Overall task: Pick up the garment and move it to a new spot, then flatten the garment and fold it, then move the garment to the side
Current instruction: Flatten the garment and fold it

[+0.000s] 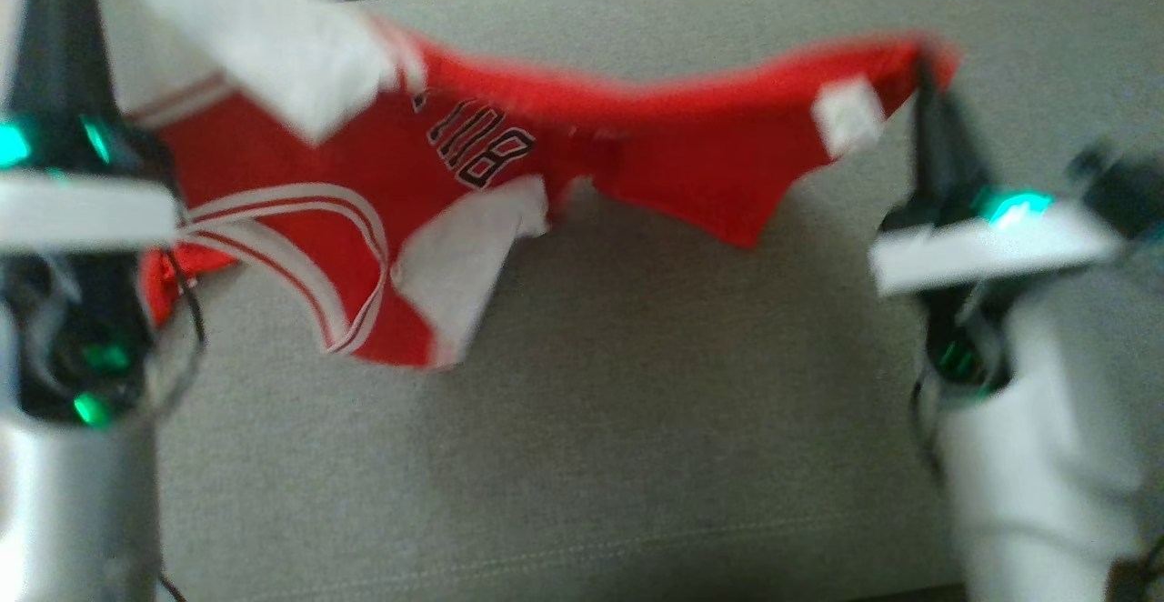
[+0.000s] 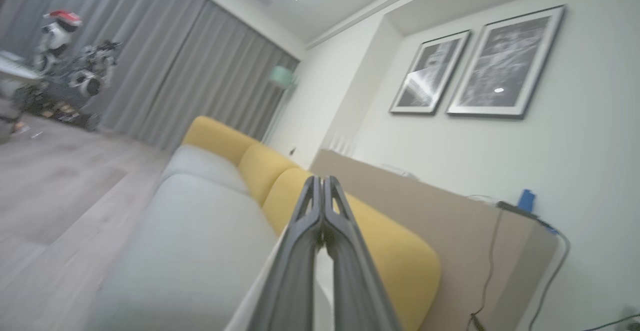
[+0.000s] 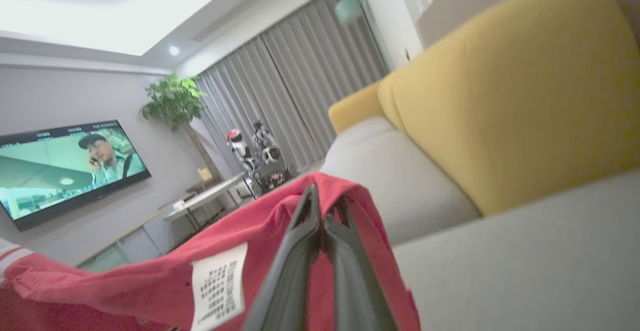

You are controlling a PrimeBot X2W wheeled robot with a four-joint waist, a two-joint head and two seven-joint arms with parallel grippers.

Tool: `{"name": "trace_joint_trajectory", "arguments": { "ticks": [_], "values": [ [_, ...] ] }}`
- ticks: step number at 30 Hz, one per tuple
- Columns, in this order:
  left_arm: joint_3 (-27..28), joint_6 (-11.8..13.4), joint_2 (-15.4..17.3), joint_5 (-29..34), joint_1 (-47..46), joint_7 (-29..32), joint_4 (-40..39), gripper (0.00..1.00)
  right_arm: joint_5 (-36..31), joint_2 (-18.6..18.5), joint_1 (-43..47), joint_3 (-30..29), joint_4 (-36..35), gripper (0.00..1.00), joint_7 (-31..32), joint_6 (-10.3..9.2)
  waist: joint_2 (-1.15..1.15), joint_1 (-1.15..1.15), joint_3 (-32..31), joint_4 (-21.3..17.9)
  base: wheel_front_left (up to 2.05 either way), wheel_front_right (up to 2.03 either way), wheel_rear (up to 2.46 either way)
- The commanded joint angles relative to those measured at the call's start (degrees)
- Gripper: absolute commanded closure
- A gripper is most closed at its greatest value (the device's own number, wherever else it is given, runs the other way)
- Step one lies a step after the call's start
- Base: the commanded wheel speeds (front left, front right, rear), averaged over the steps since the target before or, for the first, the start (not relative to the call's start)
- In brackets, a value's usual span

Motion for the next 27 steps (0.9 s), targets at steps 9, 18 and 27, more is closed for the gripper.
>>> {"name": "trace_joint_trajectory", "arguments": {
  "ticks": [9,18,27],
  "values": [
    [-0.8,-1.0,5.6,0.8,-26.8,6.4,4.3,1.0,0.9,-0.4,-23.8,-7.3,0.4,1.0,14.7,0.37,0.0,0.0,1.6,-1.1,0.0,0.0,0.0],
    [-6.3,-5.1,8.0,7.2,-50.2,6.3,27.0,1.0,-4.3,-0.3,-46.2,-8.7,13.2,1.0,16.6,0.37,0.0,0.0,13.5,-0.8,0.0,0.0,0.0],
    [-9.6,-8.4,7.8,14.1,-71.8,-9.3,42.8,1.0,-10.2,-0.4,-64.2,-7.3,25.4,1.0,4.1,0.37,0.0,0.0,24.9,-1.4,0.0,0.0,0.0]
  ]
}}
